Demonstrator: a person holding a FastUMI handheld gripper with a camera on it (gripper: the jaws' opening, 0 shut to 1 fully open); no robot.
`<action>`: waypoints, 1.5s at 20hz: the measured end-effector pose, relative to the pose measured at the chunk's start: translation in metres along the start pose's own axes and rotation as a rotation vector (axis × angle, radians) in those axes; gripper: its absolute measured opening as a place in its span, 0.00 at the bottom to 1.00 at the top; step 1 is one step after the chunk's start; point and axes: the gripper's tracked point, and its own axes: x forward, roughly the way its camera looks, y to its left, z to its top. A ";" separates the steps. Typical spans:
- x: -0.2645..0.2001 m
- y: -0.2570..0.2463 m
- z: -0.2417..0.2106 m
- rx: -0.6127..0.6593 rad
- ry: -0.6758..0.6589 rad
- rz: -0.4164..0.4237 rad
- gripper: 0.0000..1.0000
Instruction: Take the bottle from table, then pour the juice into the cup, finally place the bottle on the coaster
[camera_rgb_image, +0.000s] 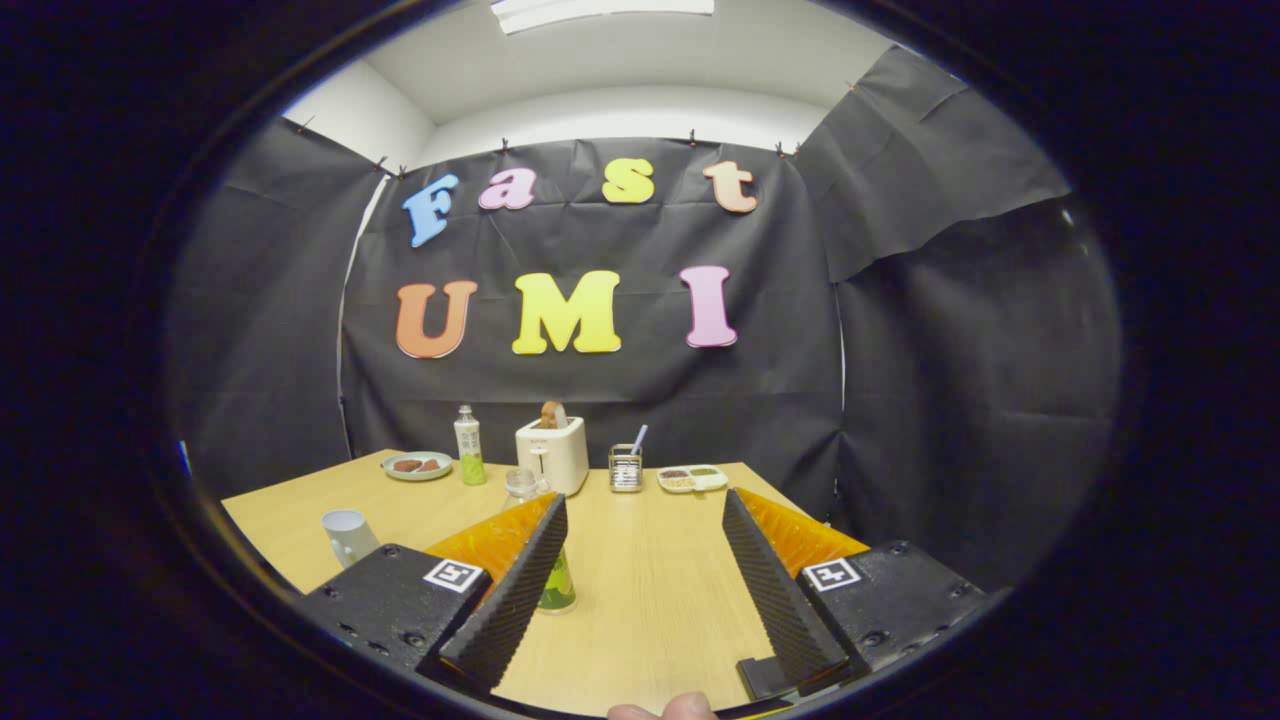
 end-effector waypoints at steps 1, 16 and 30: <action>0.001 0.002 0.000 -0.002 -0.004 -0.001 1.00; 0.044 0.062 -0.028 0.002 0.014 0.050 1.00; 0.098 0.107 -0.100 0.047 0.169 0.076 1.00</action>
